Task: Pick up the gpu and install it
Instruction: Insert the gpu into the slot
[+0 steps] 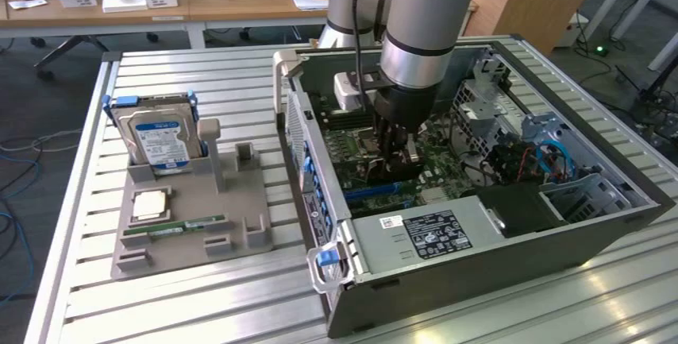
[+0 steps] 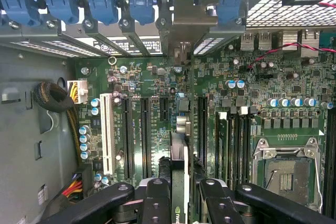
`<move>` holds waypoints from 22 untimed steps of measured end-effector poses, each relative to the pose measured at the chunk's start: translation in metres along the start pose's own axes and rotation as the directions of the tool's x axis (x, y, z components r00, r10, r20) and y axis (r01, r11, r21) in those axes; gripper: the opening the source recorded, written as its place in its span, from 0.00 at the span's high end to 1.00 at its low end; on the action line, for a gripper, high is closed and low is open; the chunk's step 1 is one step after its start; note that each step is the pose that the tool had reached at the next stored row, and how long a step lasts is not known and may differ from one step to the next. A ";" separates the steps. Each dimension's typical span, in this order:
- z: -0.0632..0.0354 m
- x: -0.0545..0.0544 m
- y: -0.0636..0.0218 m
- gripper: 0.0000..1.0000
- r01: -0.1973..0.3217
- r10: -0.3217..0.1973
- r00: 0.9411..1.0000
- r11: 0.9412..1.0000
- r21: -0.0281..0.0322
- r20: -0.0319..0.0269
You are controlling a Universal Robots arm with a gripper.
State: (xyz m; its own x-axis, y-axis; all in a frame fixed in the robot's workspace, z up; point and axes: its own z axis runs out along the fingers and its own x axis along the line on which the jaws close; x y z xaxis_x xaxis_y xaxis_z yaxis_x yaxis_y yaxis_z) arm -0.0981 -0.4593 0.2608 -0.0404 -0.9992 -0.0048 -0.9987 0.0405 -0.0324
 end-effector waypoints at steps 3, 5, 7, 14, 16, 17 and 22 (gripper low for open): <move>0.0005 0.000 0.0000 0.74 0.000 0.000 1.000 1.000 0.000 0.000; 0.0004 0.000 0.0000 0.74 0.000 0.000 1.000 1.000 0.000 0.000; 0.0005 0.000 0.0000 0.74 0.000 0.000 1.000 1.000 0.000 0.000; 0.0028 0.000 0.0001 0.74 0.000 0.000 1.000 1.000 0.000 0.000; 0.0057 0.000 0.0002 0.74 0.000 0.000 1.000 1.000 0.000 0.000; 0.0070 0.000 0.0002 0.74 0.000 0.000 1.000 1.000 0.000 0.000; 0.0083 0.000 0.0002 0.74 0.000 0.000 1.000 1.000 0.000 0.000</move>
State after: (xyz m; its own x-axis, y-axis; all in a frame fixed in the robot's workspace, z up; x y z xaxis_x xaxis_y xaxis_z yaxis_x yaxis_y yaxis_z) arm -0.0980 -0.4593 0.2525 -0.0404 -0.9992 -0.0049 -0.9987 0.0406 -0.0324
